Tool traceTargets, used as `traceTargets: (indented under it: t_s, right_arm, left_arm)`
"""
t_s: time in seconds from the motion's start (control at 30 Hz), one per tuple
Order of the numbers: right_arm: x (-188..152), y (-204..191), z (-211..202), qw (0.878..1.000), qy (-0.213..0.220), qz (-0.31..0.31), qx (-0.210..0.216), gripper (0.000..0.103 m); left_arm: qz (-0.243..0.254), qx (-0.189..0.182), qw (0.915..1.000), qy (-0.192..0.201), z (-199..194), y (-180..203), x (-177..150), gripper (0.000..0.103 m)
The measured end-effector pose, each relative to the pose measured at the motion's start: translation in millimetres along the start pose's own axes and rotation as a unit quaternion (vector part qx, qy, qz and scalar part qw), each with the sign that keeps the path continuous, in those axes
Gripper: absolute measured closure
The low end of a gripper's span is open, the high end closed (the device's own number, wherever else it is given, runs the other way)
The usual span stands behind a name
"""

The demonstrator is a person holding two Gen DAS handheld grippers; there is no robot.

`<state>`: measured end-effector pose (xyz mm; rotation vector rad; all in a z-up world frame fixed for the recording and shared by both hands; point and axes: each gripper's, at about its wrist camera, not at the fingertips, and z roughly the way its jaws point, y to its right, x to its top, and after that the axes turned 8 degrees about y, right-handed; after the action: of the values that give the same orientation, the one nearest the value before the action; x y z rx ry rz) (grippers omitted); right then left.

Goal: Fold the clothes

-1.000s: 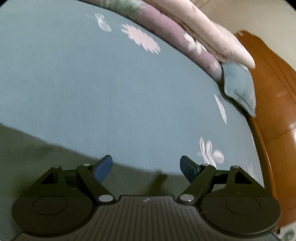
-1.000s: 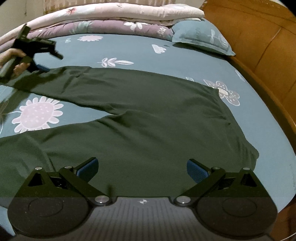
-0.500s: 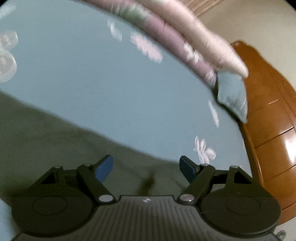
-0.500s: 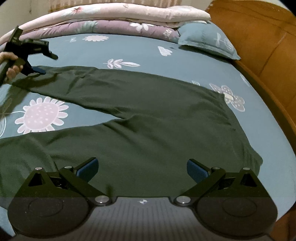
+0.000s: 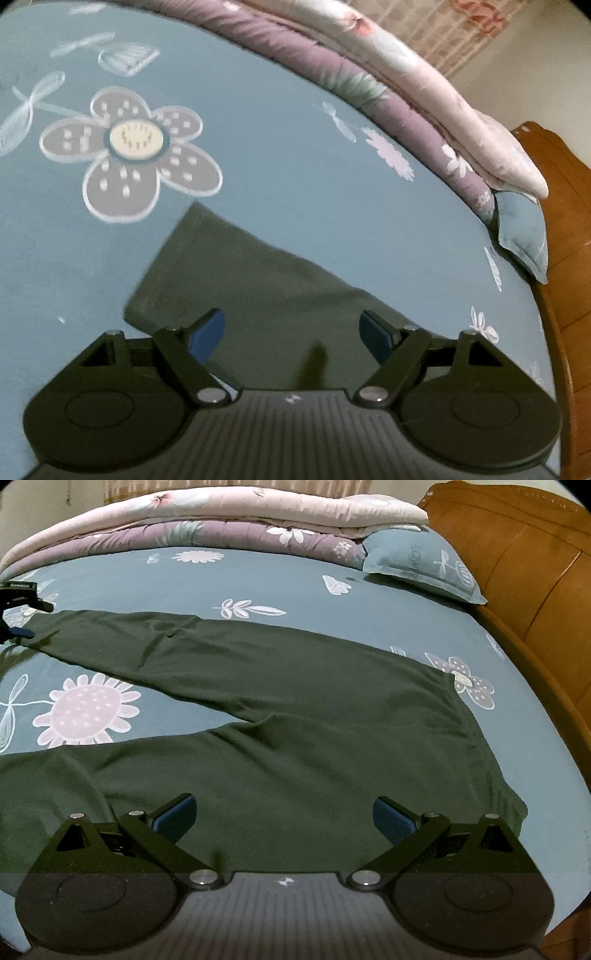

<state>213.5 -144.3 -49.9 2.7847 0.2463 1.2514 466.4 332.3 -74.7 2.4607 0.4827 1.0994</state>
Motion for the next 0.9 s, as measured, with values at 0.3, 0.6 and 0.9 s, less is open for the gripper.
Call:
traceTargets:
  t_s: [0.3, 0.6, 0.9]
  right_arm:
    - [0.9, -3.7, 0.6, 1.000, -0.003, -0.015, 0.005, 0.000]
    - [4.5, 3.7, 2.5, 1.000, 0.000, -0.002, 0.004, 0.000]
    - [-1.8, 9.0, 3.6, 1.000, -0.004, -0.003, 0.015, 0.000]
  left_arm:
    - [0.045, 0.035, 0.9984, -0.003, -9.5, 13.6, -6.1, 0.022]
    - [0.180, -0.089, 0.9787, -0.041, -23.1, 125.6, -63.5, 0.021]
    - [0.265, -0.038, 0.9601, -0.082, 17.4, 165.6, -105.1, 0.021]
